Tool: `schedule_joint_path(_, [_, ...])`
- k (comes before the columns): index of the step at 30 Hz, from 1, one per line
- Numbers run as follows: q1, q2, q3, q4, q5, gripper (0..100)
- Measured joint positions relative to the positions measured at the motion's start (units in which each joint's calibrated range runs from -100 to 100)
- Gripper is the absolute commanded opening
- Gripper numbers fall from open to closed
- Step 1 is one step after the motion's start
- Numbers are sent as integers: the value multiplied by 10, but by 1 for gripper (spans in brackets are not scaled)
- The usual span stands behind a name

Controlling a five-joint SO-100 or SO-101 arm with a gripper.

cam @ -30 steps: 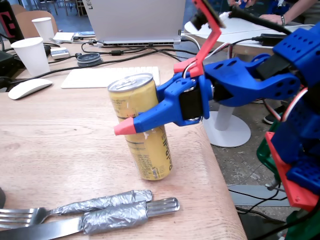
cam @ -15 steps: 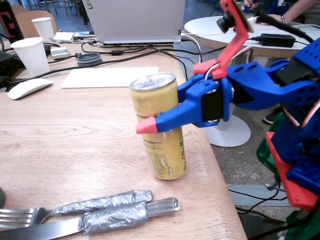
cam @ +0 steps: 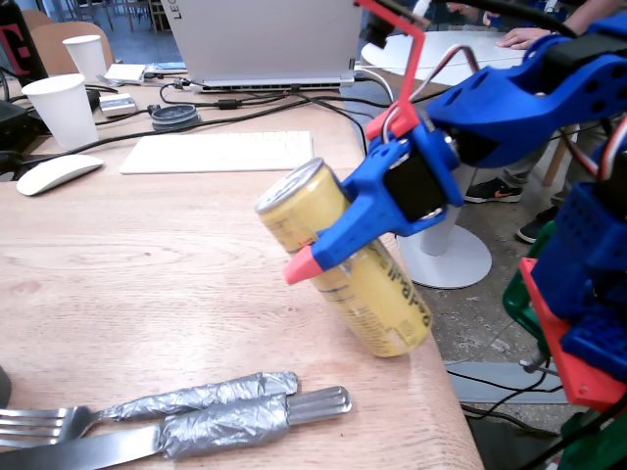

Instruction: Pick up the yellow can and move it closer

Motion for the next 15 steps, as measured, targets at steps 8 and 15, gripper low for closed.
schedule_joint_path(8, [-3, -176, 8, 195, 4, 24])
schedule_joint_path(15, [103, -180, 49, 125, 28, 24])
